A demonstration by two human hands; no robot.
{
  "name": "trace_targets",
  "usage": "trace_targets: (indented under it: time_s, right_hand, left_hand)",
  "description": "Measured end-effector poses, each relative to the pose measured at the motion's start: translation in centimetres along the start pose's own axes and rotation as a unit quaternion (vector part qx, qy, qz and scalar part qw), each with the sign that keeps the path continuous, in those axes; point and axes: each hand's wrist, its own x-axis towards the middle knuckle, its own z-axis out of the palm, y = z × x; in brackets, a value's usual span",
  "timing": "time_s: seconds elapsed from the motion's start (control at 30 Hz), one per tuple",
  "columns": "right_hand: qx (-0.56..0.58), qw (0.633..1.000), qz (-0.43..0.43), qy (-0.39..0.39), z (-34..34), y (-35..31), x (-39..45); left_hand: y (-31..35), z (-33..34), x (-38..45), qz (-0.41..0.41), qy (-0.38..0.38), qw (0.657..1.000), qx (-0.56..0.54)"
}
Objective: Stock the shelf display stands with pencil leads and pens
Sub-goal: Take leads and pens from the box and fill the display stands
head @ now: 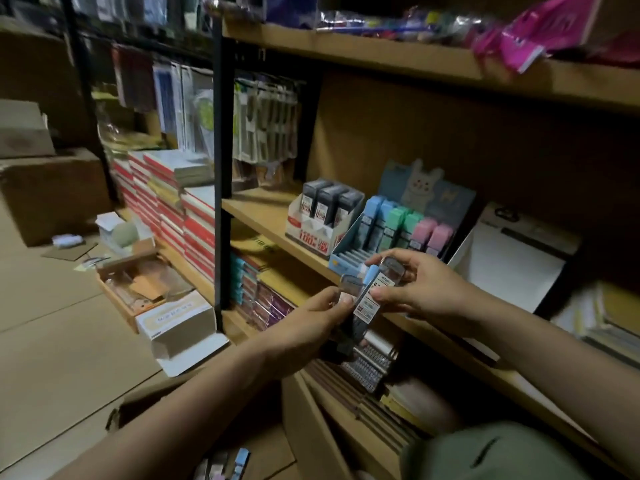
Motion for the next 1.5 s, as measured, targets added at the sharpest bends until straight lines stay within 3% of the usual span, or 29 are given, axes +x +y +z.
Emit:
trace_targets:
  time_s: [0.3, 0.5, 0.6, 0.73, 0.93, 1.13, 1.5]
  right_hand:
    - [-0.039, 0.995, -0.062, 0.068, -0.3, -1.0, 2.7]
    - [-0.052, 0.986, -0.098, 0.127, -1.3, -3.1, 7.2]
    - [-0.158, 0.961, -0.153, 0.167, -1.8, -4.8, 9.9]
    - [-0.249, 0.932, -0.154, 0.212, -1.8, -6.3, 13.6]
    - [-0.321, 0.918, -0.115, 0.202, -1.6, -5.6, 17.0]
    - [-0.353, 0.905, -0.120, 0.205, -1.6, -4.4, 17.7]
    - [-0.515, 0.818, -0.162, 0.198, -0.6, -2.7, 18.6]
  left_hand:
    - [2.9, -3.8, 0.6, 0.042, 0.051, 0.995, 0.070]
    - [5.4, -7.4, 0.8, 0.088, 0.109, 0.989, 0.041]
    - [6.1, -8.8, 0.7, 0.108, 0.138, 0.984, 0.014]
    - [6.5, -9.9, 1.0, 0.109, 0.181, 0.977, 0.014]
    - [5.8, -10.2, 2.1, 0.116, 0.180, 0.977, -0.008]
    - [4.4, -11.0, 3.1, 0.069, 0.192, 0.979, -0.025]
    - [6.1, -9.0, 4.1, 0.098, 0.119, 0.988, -0.030]
